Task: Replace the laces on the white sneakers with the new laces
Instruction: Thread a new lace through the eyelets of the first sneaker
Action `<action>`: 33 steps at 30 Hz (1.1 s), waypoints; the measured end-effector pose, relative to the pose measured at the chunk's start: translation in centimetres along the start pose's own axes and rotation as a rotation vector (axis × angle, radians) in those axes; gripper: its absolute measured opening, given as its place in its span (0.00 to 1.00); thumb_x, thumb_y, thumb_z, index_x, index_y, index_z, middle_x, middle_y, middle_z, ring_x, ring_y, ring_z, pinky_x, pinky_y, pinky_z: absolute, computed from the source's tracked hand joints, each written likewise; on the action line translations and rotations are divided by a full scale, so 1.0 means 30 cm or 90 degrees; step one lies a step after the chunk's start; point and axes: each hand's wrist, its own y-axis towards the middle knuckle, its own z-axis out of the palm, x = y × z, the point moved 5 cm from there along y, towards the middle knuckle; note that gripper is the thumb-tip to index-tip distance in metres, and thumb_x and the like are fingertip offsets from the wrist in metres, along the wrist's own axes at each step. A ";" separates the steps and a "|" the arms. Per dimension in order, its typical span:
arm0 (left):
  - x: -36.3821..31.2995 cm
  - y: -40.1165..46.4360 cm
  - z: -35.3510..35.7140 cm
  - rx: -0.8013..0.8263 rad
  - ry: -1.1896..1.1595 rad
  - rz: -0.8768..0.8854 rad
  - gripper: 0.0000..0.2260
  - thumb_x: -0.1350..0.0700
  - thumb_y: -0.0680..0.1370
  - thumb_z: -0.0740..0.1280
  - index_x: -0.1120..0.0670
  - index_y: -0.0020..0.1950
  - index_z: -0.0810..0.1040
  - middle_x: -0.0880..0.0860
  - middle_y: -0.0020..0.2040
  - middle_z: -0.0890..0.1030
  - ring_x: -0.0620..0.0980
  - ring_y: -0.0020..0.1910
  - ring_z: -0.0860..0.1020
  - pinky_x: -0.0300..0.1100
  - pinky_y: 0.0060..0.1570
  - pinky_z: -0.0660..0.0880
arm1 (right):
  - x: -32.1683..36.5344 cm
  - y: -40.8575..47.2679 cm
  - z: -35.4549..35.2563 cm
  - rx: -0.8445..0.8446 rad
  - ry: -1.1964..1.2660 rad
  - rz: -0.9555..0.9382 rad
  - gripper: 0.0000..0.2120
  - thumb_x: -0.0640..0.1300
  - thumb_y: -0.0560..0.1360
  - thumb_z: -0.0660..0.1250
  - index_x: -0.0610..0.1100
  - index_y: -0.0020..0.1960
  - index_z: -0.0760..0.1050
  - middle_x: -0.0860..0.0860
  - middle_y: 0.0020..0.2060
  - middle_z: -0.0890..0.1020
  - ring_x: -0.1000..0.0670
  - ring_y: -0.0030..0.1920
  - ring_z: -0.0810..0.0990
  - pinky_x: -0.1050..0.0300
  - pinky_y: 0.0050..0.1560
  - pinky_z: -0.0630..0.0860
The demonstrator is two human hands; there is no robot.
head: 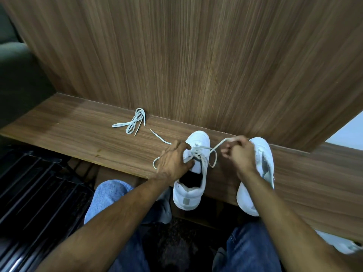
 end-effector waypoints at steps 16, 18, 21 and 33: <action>0.004 -0.024 -0.001 0.030 0.009 -0.142 0.11 0.42 0.74 0.66 0.47 0.47 0.80 0.57 0.47 0.82 0.61 0.51 0.78 0.47 0.47 0.71 | -0.104 -0.124 0.142 0.202 -0.573 -0.275 0.10 0.42 0.76 0.62 0.47 0.55 0.79 0.47 0.55 0.79 0.43 0.54 0.79 0.51 0.51 0.75; 0.002 -0.023 -0.003 0.032 0.014 -0.144 0.11 0.42 0.75 0.65 0.47 0.48 0.80 0.57 0.48 0.82 0.62 0.52 0.78 0.47 0.47 0.71 | -0.113 -0.110 0.150 0.181 -0.588 -0.268 0.09 0.42 0.76 0.61 0.47 0.52 0.79 0.47 0.54 0.80 0.43 0.54 0.79 0.51 0.49 0.75; -0.004 -0.023 -0.010 0.035 0.018 -0.141 0.11 0.42 0.75 0.65 0.47 0.49 0.81 0.56 0.49 0.82 0.61 0.53 0.77 0.46 0.48 0.71 | -0.104 -0.080 0.138 0.173 -0.484 -0.232 0.06 0.41 0.75 0.64 0.47 0.44 0.79 0.49 0.45 0.82 0.46 0.45 0.80 0.53 0.45 0.75; -0.003 -0.029 -0.016 0.035 -0.001 -0.153 0.11 0.43 0.75 0.66 0.47 0.48 0.81 0.55 0.48 0.82 0.61 0.52 0.78 0.46 0.46 0.71 | 0.050 -0.046 0.030 0.139 -0.293 -0.214 0.08 0.37 0.75 0.66 0.47 0.43 0.81 0.54 0.37 0.82 0.55 0.38 0.79 0.68 0.42 0.72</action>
